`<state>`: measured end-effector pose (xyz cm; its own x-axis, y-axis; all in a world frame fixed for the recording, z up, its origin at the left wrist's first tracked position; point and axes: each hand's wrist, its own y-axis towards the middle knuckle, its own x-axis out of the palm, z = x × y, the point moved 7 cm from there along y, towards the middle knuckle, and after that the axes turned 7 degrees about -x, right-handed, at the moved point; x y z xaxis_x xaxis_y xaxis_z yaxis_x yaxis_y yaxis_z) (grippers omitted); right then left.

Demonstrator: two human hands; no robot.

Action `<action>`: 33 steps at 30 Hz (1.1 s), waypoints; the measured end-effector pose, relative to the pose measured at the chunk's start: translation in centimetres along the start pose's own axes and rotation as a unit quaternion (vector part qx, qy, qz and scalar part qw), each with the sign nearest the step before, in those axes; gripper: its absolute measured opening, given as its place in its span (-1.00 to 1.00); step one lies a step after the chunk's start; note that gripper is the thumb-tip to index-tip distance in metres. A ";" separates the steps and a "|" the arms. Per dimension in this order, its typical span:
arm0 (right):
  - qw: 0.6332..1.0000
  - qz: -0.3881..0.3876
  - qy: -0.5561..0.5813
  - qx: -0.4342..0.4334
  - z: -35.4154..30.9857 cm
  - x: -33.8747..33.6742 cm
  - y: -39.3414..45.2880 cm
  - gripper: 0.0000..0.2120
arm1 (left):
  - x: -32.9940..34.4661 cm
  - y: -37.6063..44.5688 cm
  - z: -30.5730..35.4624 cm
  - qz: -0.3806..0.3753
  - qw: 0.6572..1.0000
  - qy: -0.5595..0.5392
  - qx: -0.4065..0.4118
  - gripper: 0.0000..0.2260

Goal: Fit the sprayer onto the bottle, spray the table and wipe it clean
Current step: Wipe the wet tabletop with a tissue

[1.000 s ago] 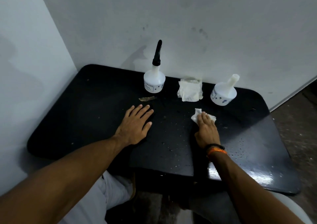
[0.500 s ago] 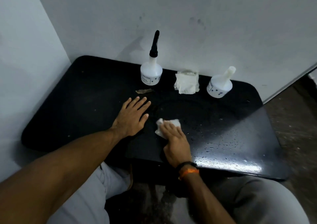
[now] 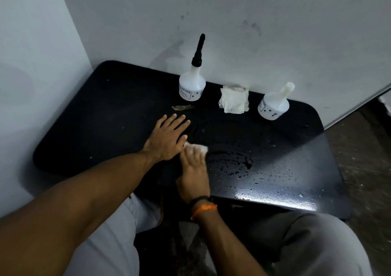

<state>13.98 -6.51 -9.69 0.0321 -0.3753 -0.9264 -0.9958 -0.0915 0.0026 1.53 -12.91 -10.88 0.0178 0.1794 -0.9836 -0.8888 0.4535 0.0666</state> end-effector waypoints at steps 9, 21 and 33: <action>0.971 0.155 0.021 0.182 9.4 -3.5 -9.3 -0.26 | 0.0 -0.1 0.1 0.005 1.000 0.002 0.003 -0.50; 0.999 0.028 0.033 0.019 0.6 -0.2 -0.8 -0.21 | 0.4 0.1 0.0 -0.003 1.000 -0.006 0.001 -0.51; 0.943 0.137 -0.033 0.303 13.5 -4.7 -7.9 -0.45 | 0.4 -0.1 0.0 0.003 1.000 0.007 -0.002 -0.50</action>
<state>20.50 8.38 -10.43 -0.2195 -0.2484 -0.9435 -0.8328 0.5515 0.0485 1.60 -12.85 -11.23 0.0064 0.1706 -0.9853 -0.8903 0.4496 0.0720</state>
